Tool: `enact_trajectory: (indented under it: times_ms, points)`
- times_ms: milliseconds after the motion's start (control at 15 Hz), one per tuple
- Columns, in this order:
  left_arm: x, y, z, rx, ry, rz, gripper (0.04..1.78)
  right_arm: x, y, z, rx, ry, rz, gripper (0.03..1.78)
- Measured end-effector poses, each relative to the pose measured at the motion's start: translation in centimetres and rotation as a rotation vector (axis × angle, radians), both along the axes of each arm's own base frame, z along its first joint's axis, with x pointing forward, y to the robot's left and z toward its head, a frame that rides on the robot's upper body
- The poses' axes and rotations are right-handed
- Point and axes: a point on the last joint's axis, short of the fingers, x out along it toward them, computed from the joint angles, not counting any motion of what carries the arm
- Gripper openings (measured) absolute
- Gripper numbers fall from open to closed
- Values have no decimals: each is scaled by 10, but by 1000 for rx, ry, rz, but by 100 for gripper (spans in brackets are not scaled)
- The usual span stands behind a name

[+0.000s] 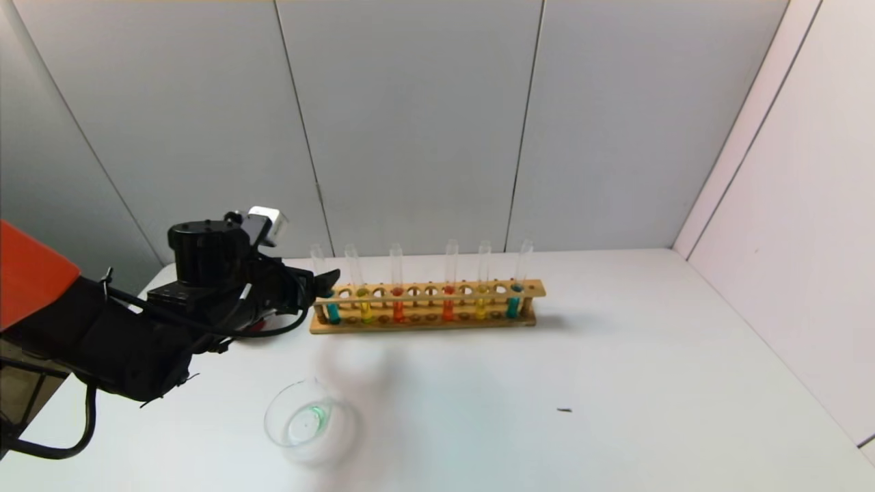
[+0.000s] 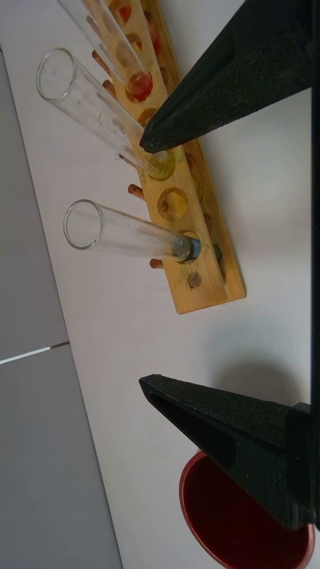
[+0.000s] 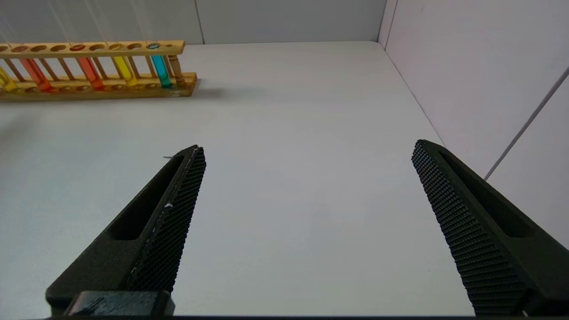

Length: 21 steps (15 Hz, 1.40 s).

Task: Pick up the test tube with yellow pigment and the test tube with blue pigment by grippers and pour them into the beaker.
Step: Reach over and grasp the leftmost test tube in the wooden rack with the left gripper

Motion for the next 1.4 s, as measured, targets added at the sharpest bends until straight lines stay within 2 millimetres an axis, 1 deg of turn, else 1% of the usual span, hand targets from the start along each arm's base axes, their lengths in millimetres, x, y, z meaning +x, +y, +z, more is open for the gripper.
enact_trajectory:
  times_ms: [200, 600, 667, 800, 867, 1000, 1267, 1333, 1400]
  points:
    - [13, -3, -4, 1, -6, 7, 175, 0, 0, 0, 0, 0, -1, 170]
    - [27, -7, -9, -23, -15, 22, 175, 0, 0, 0, 0, 0, 0, 170]
    - [28, -7, -9, -25, -28, 29, 174, 0, 0, 0, 0, 0, 0, 170]
    - [30, -7, -10, -28, -41, 33, 163, 0, 0, 0, 0, 0, 0, 170]
    - [30, -7, -11, -28, -46, 35, 154, 0, 0, 0, 0, 0, 0, 170]
    - [30, -8, -12, -28, -51, 34, 128, 0, 0, 0, 0, 0, 0, 170]
    - [29, -11, -15, -28, -44, 26, 55, 0, 0, 0, 0, 0, 0, 170]
    - [29, -12, -15, -28, -44, 24, 42, 0, 0, 0, 0, 0, 0, 170]
    - [28, -13, -16, -28, -42, 21, 33, 0, 0, 0, 0, 0, 0, 170]
